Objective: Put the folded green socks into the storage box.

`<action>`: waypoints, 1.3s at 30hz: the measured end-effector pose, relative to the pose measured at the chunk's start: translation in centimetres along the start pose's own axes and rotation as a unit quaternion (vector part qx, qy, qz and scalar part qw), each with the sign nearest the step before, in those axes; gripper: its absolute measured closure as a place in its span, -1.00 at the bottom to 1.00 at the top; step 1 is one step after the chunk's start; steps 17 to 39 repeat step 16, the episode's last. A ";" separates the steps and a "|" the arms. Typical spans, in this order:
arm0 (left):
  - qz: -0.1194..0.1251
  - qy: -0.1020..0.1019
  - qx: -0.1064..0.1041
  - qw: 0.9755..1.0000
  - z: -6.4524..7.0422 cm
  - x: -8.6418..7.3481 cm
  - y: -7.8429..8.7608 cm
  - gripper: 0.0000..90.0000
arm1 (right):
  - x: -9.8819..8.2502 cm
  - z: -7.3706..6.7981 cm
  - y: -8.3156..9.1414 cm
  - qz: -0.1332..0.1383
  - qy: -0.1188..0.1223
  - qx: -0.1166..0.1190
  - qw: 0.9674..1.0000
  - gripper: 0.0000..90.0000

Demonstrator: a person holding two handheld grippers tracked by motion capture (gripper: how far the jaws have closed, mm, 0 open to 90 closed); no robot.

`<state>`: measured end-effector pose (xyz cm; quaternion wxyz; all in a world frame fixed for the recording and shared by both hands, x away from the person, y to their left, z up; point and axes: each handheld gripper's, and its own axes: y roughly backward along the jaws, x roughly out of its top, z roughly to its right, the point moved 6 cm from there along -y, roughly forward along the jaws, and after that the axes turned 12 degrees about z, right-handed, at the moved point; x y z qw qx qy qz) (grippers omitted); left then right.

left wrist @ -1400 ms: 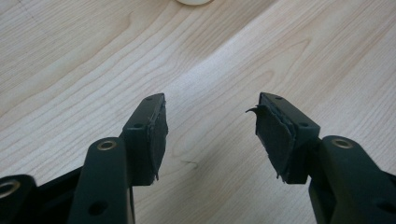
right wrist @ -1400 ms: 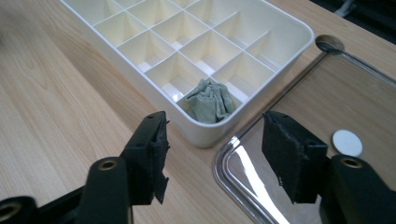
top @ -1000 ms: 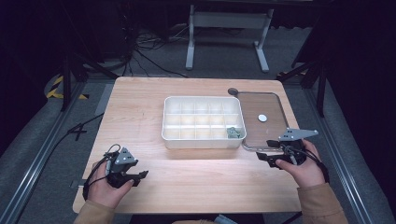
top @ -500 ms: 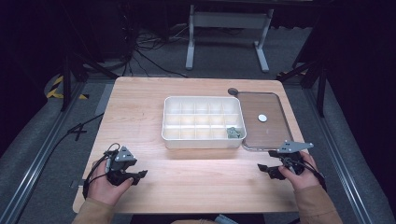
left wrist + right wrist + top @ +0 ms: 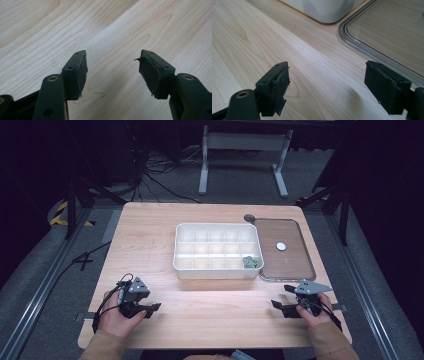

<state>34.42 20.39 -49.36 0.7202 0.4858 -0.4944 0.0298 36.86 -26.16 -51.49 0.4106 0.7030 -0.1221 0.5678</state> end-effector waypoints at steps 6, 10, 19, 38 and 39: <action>0.020 -0.027 -0.017 0.999 0.6 0.1 -0.4 -0.08 | -0.7 -0.6 -0.2 -0.018 0.004 -0.007 1.000 -0.57; 0.025 -0.041 -0.024 0.999 1.2 -0.1 -0.6 -0.16 | -0.8 -0.7 -0.4 -0.019 0.003 -0.016 1.000 -0.58; 0.045 0.009 -0.028 0.999 0.7 -0.4 -0.3 -0.21 | -0.9 -0.2 -0.4 -0.024 0.003 -0.047 0.999 -0.58; 0.045 0.009 -0.028 0.999 0.7 -0.4 -0.3 -0.21 | -0.9 -0.2 -0.4 -0.024 0.003 -0.047 0.999 -0.58; 0.045 0.009 -0.028 0.999 0.7 -0.4 -0.3 -0.21 | -0.9 -0.2 -0.4 -0.024 0.003 -0.047 0.999 -0.58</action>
